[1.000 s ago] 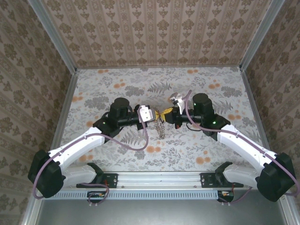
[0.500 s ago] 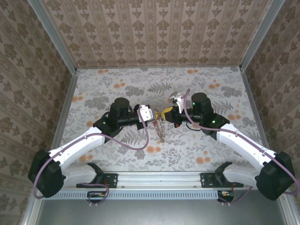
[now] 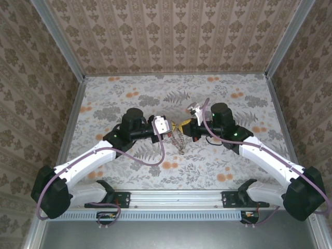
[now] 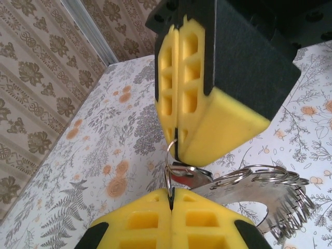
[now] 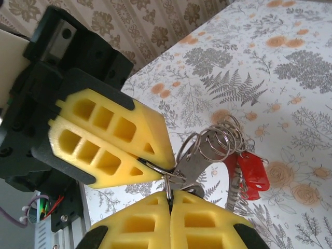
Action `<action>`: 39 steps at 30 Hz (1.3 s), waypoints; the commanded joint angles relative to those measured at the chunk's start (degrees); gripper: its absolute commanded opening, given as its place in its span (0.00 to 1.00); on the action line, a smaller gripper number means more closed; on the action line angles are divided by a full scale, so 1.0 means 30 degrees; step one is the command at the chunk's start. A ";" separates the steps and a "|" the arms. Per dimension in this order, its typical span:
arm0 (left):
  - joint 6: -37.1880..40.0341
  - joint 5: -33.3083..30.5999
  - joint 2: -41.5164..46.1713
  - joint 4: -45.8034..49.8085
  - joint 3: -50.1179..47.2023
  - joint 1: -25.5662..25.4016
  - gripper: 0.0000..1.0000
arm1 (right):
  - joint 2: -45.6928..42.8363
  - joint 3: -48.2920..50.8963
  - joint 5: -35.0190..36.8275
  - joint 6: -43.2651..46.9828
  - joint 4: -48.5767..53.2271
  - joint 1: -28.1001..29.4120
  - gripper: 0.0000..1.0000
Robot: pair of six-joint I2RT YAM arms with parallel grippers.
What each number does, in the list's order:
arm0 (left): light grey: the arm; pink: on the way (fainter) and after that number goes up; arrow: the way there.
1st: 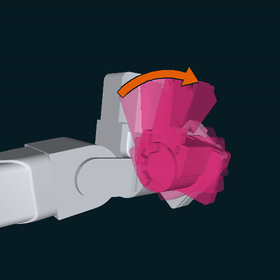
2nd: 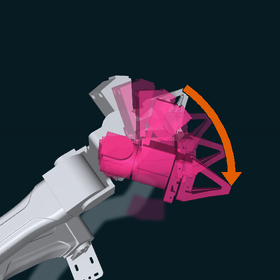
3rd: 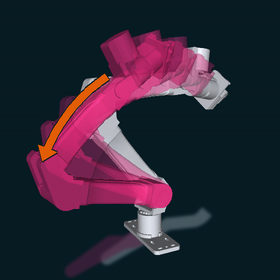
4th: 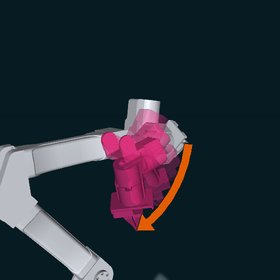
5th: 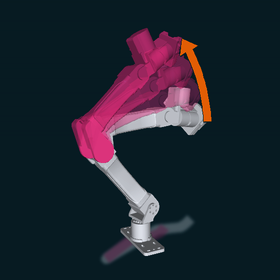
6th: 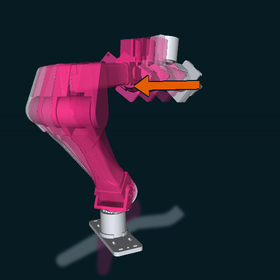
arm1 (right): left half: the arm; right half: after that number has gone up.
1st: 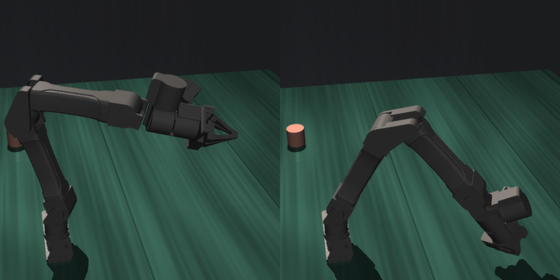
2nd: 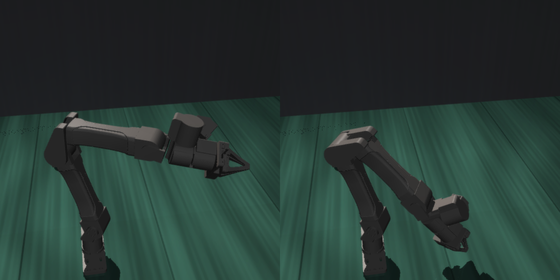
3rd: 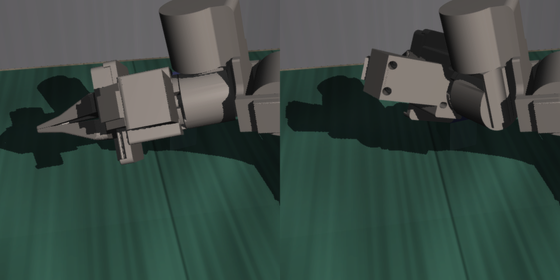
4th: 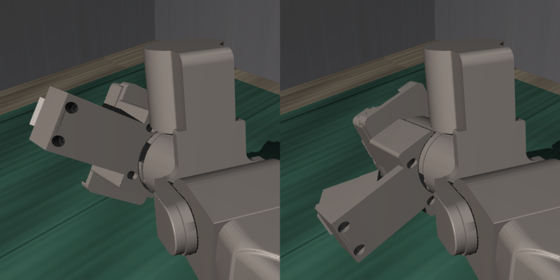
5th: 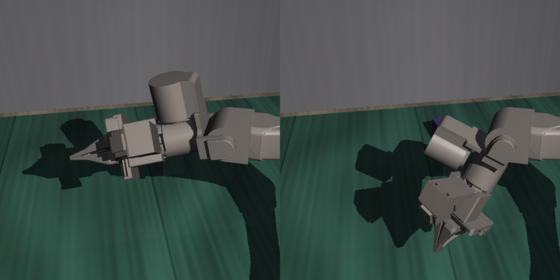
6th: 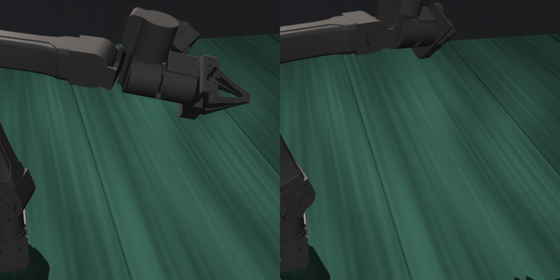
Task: Put the keys on the keyring
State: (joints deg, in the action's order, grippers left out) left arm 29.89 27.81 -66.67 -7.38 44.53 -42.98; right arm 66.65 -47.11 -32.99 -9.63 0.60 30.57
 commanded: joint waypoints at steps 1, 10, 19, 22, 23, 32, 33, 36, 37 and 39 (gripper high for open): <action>-0.0180 0.0761 0.0318 -0.1491 0.0306 -0.0091 0.00 | 0.0478 -0.0570 0.0432 -0.0838 0.0369 0.0065 0.00; -0.0127 0.0997 0.0410 -0.2143 0.0015 -0.0143 0.00 | 0.1073 -0.0768 -0.0097 -0.1858 0.0108 -0.0168 0.00; -0.0425 0.0977 0.0615 -0.2958 -0.0379 -0.0145 0.00 | 0.0453 0.0070 -0.1221 -0.2533 -0.1313 -0.0831 0.00; -0.0585 0.1037 0.0629 -0.3202 -0.0474 -0.0145 0.00 | 0.0150 0.0400 -0.1540 -0.2498 -0.1590 -0.1032 0.00; -0.0657 0.1032 0.0648 -0.3317 -0.0525 -0.0121 0.00 | 0.0014 0.0533 -0.1569 -0.2503 -0.1754 -0.1061 0.00; -0.0774 0.0961 0.0604 -0.3315 -0.0575 -0.0080 0.00 | -0.0739 0.1030 -0.3230 -0.2419 -0.2945 -0.1539 0.00; -0.0764 0.0928 0.0569 -0.3172 -0.0505 -0.0077 0.00 | -0.0822 0.0998 -0.3425 -0.2337 -0.2983 -0.1546 0.00; -0.0807 0.1003 0.0545 -0.3306 -0.0517 -0.0087 0.00 | -0.0838 0.0786 -0.3360 -0.2184 -0.2645 -0.1546 0.00; -0.0851 0.1038 0.0560 -0.3414 -0.0547 -0.0075 0.00 | -0.0754 0.0709 -0.3310 -0.2153 -0.2447 -0.1546 0.00; -0.0923 0.1059 0.0538 -0.3572 -0.0585 -0.0086 0.00 | -0.0601 0.0618 -0.3169 -0.2119 -0.2226 -0.1545 0.00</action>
State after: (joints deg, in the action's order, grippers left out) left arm 28.51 29.19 -66.63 -14.61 42.78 -43.05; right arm 65.30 -44.51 -41.21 -16.62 -6.02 26.24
